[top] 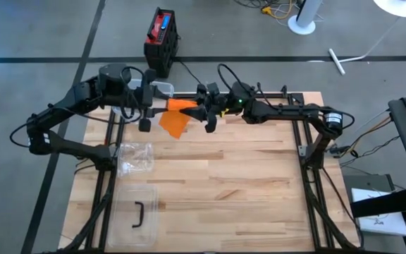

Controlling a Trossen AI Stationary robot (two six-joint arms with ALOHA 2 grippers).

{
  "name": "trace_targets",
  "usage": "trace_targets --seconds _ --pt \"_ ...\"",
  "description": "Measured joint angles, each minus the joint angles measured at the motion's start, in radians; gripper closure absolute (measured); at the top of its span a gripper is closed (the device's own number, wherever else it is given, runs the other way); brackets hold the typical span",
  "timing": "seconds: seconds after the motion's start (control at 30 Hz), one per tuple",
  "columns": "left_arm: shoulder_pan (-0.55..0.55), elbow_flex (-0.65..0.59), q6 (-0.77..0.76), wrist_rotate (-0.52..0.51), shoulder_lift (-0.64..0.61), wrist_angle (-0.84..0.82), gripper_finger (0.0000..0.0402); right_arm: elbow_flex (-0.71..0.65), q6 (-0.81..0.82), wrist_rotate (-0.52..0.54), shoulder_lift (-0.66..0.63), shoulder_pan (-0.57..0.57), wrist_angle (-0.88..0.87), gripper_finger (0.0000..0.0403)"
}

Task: Roll bandage
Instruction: Roll the orange bandage

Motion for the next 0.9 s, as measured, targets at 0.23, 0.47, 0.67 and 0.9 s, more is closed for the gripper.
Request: trace_targets --seconds 0.23,0.47,0.67,0.9 --pt "0.003 -0.009 -0.051 -0.015 -0.012 -0.092 0.0221 -0.011 -0.180 0.016 -0.001 0.002 -0.035 0.0314" --pt "0.003 -0.028 -0.100 -0.013 -0.003 -0.087 0.0145 -0.012 -0.324 0.067 -0.002 0.003 -0.047 0.0314" --pt "0.003 -0.029 -0.125 -0.003 0.010 -0.080 0.0103 -0.012 -0.435 0.127 -0.004 0.003 -0.059 0.0314" --pt "0.003 -0.029 -0.226 0.024 0.026 -0.067 0.0091 -0.012 -0.628 0.227 -0.006 0.005 -0.079 0.0314"
